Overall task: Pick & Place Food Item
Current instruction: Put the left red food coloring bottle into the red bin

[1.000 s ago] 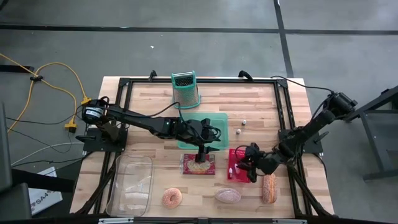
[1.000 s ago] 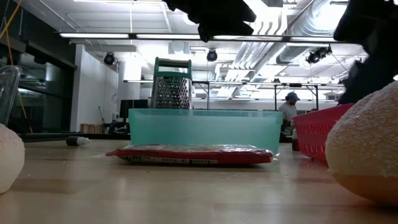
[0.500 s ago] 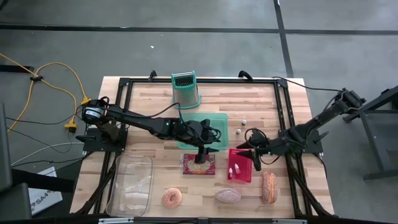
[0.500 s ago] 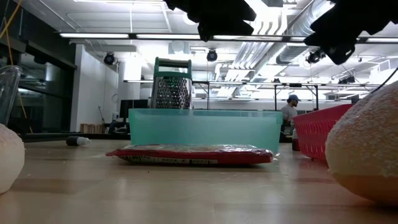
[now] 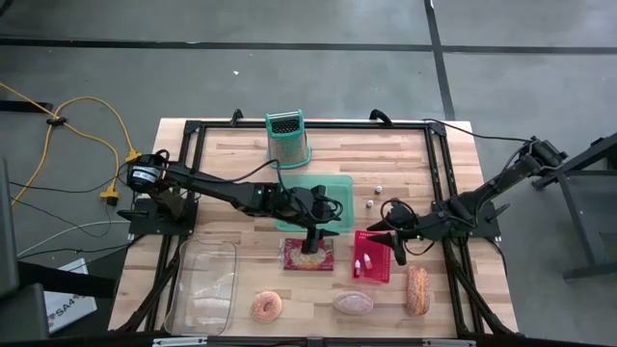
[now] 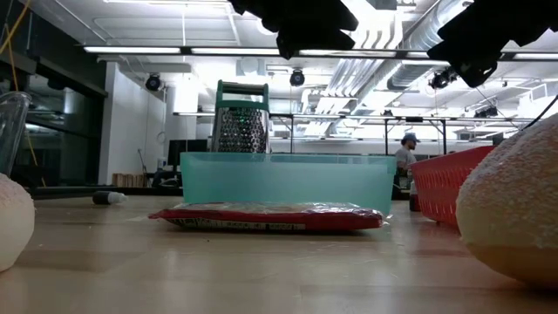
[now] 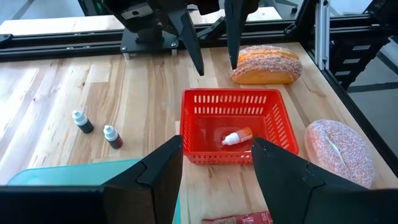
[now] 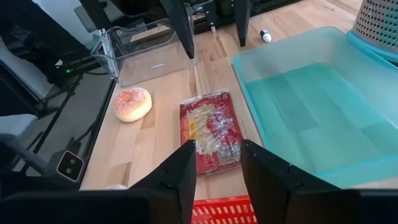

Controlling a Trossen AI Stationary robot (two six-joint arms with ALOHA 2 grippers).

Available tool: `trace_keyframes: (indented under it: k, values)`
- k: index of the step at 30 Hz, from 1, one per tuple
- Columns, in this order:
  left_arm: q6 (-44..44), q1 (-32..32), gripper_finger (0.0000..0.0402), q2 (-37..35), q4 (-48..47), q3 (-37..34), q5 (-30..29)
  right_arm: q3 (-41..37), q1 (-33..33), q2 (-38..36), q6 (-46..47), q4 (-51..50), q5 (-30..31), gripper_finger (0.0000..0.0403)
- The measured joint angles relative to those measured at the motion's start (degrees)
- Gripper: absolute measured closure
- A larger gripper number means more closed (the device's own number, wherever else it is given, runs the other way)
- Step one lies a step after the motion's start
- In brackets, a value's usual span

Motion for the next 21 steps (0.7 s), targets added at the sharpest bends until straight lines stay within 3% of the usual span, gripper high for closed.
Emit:
trace_keyframes:
  k: [10, 21]
  values:
    - [0.0, 0.0, 0.0216, -1.6, -5.6, 0.0, -0.1, 0.0, 0.0, 0.0, 0.0, 0.0, -0.4, 0.0288]
    - [-5.8, 0.0, 0.0216, -8.1, -22.1, 0.0, -0.4, 0.0, 0.0, 0.0, 0.1, -0.1, -0.4, 0.0288]
